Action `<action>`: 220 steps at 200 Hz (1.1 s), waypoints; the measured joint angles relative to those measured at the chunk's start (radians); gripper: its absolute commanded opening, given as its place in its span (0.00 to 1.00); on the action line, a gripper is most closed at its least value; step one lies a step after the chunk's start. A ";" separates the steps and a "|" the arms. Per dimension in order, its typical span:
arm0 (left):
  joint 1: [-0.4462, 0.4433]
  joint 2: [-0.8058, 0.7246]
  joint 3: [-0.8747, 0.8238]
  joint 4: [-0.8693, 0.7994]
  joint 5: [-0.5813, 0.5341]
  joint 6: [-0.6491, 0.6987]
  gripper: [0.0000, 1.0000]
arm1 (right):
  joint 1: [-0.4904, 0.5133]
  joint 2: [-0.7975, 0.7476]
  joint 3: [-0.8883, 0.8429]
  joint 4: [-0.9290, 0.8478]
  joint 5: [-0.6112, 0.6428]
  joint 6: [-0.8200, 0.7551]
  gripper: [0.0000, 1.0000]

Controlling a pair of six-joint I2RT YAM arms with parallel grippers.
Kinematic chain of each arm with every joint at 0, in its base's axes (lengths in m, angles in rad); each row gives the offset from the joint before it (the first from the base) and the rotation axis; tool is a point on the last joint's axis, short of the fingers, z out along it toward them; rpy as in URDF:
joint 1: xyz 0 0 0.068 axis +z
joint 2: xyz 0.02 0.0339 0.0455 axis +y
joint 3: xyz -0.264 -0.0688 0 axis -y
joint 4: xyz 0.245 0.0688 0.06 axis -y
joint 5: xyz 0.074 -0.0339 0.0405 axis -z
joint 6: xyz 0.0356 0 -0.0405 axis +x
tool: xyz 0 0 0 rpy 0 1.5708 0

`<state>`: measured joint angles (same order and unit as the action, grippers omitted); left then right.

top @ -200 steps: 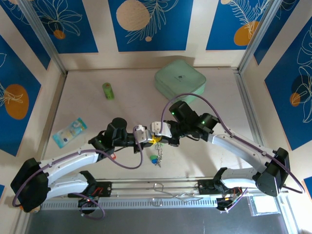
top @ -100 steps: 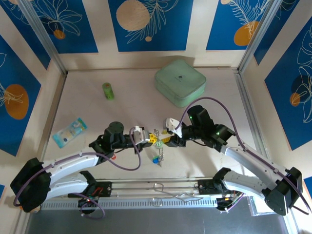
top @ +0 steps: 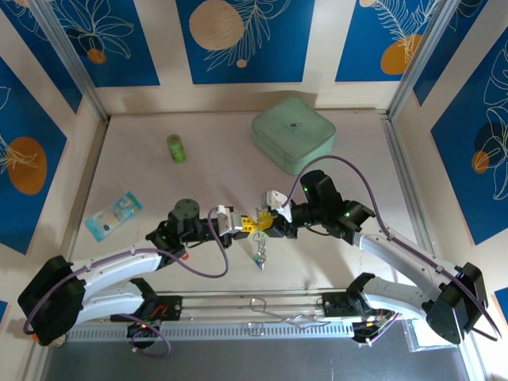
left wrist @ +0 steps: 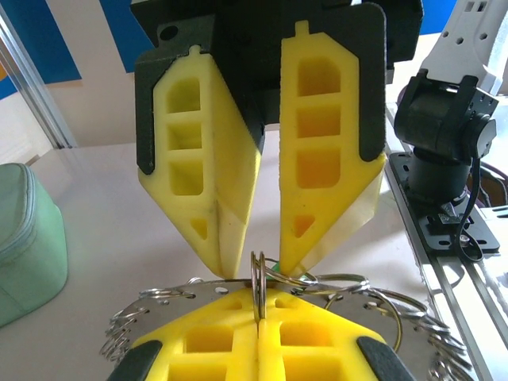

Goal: Put the keys on the keyring

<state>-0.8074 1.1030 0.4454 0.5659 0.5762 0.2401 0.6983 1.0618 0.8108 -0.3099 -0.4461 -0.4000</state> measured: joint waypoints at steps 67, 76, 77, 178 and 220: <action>0.000 0.000 -0.003 -0.005 -0.001 -0.007 0.17 | -0.005 0.039 0.053 -0.064 -0.027 -0.065 0.00; 0.000 -0.004 -0.003 -0.008 -0.006 0.000 0.20 | -0.005 0.042 0.064 -0.083 -0.023 -0.076 0.00; 0.000 -0.005 -0.003 -0.008 -0.006 0.001 0.21 | -0.004 0.042 0.066 -0.087 -0.022 -0.078 0.00; -0.003 -0.032 0.080 -0.262 -0.047 0.085 0.19 | 0.088 0.121 0.218 -0.311 0.164 -0.222 0.00; -0.005 -0.032 0.089 -0.301 -0.046 0.111 0.01 | 0.115 0.150 0.249 -0.344 0.214 -0.252 0.00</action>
<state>-0.8124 1.0706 0.5339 0.2653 0.5301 0.3511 0.8131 1.2118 1.0603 -0.6540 -0.2317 -0.6518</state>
